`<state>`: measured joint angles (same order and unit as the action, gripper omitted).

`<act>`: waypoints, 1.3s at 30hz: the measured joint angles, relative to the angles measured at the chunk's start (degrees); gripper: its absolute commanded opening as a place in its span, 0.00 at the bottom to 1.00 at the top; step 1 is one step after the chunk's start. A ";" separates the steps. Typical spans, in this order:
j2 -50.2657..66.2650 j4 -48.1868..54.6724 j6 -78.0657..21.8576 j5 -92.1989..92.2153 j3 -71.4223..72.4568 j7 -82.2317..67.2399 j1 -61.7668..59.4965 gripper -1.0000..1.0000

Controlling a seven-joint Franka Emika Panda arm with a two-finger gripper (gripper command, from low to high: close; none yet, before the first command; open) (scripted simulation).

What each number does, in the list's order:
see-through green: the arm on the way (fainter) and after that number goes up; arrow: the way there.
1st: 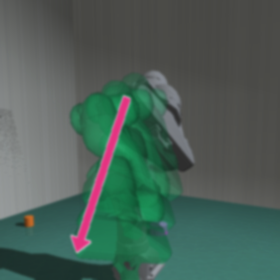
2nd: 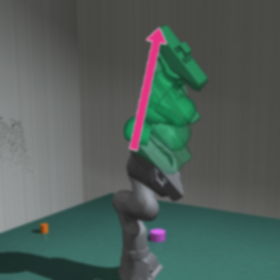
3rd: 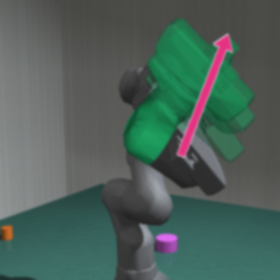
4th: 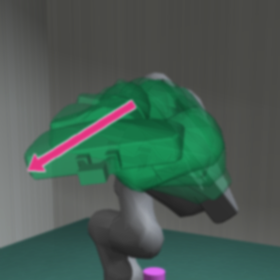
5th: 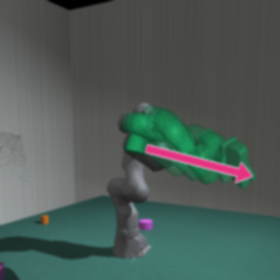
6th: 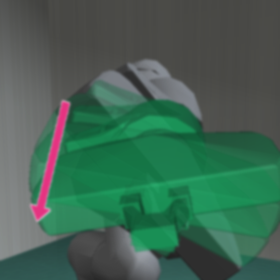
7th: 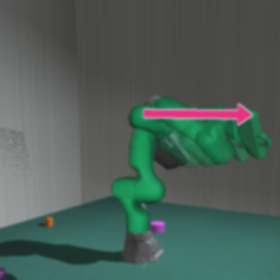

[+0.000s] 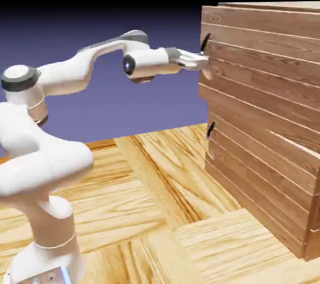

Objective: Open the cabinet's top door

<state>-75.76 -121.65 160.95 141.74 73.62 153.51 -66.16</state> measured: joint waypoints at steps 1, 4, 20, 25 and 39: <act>-0.35 -2.08 -1.54 0.51 -0.92 -0.83 1.64 0.00; -1.22 -8.30 -6.11 1.55 -3.73 -3.20 6.64 0.00; -7.51 -40.98 -31.25 -10.19 -27.42 -11.54 33.84 0.00; -10.91 -47.63 -38.36 -19.28 -37.81 -12.14 38.09 0.00; -14.37 -54.31 -55.00 -46.18 -66.88 -14.20 37.51 0.00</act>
<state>-90.13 -175.96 105.95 95.56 6.74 139.31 -28.65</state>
